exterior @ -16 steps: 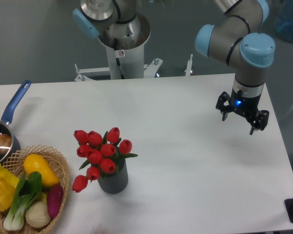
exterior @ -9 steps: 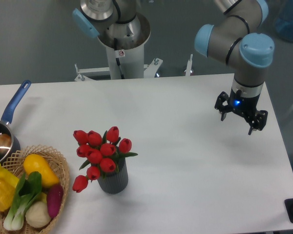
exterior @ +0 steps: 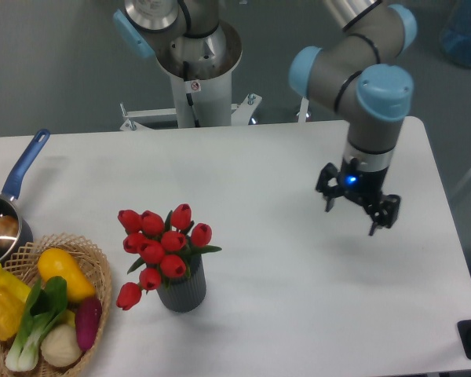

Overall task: Pick up the flowers from the vase
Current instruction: 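Move the open gripper toward the red tulip bouquet in the grey vase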

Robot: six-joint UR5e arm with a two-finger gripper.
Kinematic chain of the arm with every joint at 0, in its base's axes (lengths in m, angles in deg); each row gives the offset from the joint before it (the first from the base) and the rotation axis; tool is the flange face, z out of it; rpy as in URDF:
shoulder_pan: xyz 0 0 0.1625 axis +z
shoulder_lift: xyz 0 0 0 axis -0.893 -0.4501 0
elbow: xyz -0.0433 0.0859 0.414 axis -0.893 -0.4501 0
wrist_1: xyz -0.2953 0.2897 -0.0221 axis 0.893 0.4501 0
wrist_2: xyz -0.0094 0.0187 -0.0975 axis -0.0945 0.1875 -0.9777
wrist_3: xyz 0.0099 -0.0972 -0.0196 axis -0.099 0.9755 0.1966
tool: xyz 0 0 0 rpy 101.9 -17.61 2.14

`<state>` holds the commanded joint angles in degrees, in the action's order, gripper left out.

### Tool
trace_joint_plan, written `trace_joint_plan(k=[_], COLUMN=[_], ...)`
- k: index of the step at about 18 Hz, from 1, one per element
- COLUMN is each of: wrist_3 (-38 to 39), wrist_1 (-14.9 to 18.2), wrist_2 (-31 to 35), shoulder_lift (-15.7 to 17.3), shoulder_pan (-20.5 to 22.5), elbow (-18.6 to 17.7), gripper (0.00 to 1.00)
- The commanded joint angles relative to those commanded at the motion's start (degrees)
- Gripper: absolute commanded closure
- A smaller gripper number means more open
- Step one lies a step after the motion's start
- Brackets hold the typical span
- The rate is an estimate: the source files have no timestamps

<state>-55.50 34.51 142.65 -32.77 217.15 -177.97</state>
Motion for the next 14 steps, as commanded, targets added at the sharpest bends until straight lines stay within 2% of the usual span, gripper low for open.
trace_joint_plan(k=[1, 2, 6, 10, 14], wrist_3=[0.0, 0.6, 0.4, 0.4, 0.5], wrist_1=[-0.7, -0.7, -0.7, -0.5, -0.4], wrist_2=[-4.7, -6.9, -10.7, -18.0, -23.2], shoulder_lift=[-0.2, 0.1, 0.8, 4.6, 4.7], shoulder_pan=[0.0, -0.3, -1.4, -2.0, -3.6], elbow=[-0.2, -0.7, -2.2, -5.9, -7.5], gripper=[0.00, 0.00, 0.00, 0.00, 0.00])
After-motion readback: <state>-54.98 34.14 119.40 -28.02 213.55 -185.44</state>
